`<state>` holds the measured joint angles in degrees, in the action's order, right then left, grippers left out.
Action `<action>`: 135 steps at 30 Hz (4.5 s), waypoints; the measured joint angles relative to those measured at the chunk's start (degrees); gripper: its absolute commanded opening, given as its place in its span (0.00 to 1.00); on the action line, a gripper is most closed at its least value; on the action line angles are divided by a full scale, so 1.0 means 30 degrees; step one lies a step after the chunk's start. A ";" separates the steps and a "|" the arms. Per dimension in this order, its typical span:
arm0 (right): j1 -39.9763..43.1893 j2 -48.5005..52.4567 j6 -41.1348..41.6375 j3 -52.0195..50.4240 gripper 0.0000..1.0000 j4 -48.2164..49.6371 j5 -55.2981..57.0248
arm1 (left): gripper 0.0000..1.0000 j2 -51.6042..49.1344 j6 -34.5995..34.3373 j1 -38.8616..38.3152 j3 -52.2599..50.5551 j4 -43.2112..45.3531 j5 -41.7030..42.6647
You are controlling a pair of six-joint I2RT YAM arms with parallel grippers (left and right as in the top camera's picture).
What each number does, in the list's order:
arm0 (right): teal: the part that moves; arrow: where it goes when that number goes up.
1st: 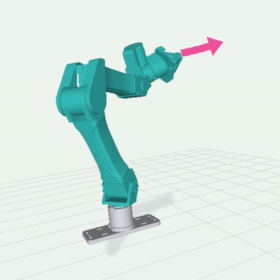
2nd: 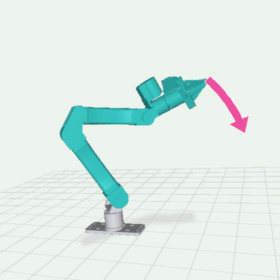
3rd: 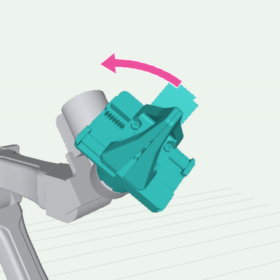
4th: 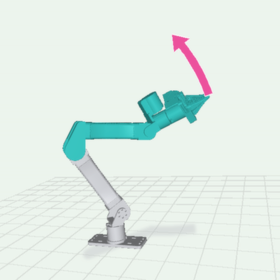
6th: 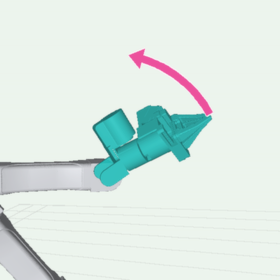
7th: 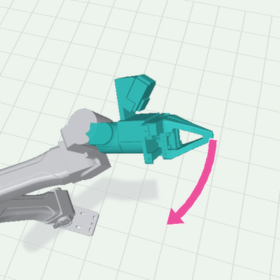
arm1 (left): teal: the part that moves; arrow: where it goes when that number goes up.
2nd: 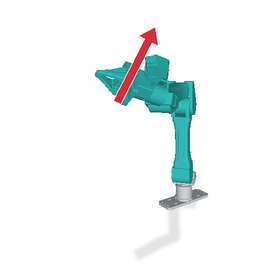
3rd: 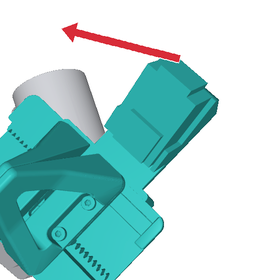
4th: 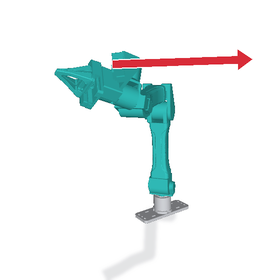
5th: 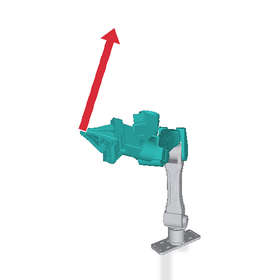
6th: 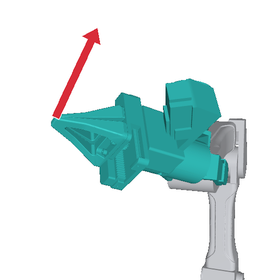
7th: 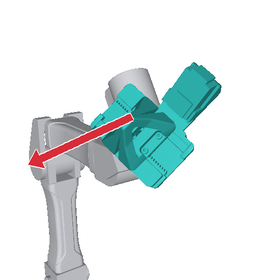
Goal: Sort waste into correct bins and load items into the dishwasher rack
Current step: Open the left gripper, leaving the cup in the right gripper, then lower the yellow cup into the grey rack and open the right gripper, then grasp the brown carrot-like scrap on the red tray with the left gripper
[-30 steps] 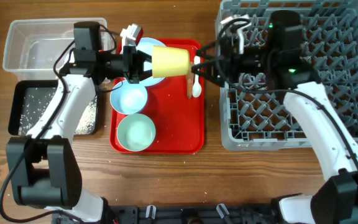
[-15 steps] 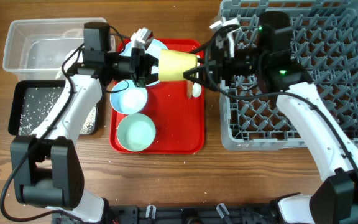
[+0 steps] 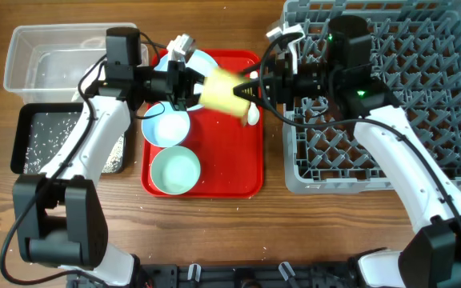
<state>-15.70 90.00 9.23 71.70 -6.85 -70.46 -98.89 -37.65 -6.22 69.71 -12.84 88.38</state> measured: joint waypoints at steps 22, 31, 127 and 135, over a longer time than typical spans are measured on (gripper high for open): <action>0.0532 0.0962 0.0525 0.0262 0.74 0.1035 -0.0233 | 0.04 0.0015 -0.4510 0.0022 -0.0044 0.4860 -0.0153; 0.0532 0.1020 0.1115 0.0255 0.61 0.2448 -0.0962 | 0.04 0.0015 -0.5027 0.0022 -0.0044 0.4925 0.0015; 0.2317 0.0933 0.2280 0.6564 0.94 -1.4863 1.8870 | 0.40 0.0080 0.5574 -0.3300 0.3031 -0.7963 -2.6622; 0.4925 0.0852 0.2120 0.6572 0.96 -1.7588 1.9533 | 0.45 -0.3621 0.6309 -0.6586 0.6936 -0.7176 -3.0323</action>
<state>-0.93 92.55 15.59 91.42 -59.61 -11.86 -109.75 -18.72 -25.98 90.52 -34.37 -2.59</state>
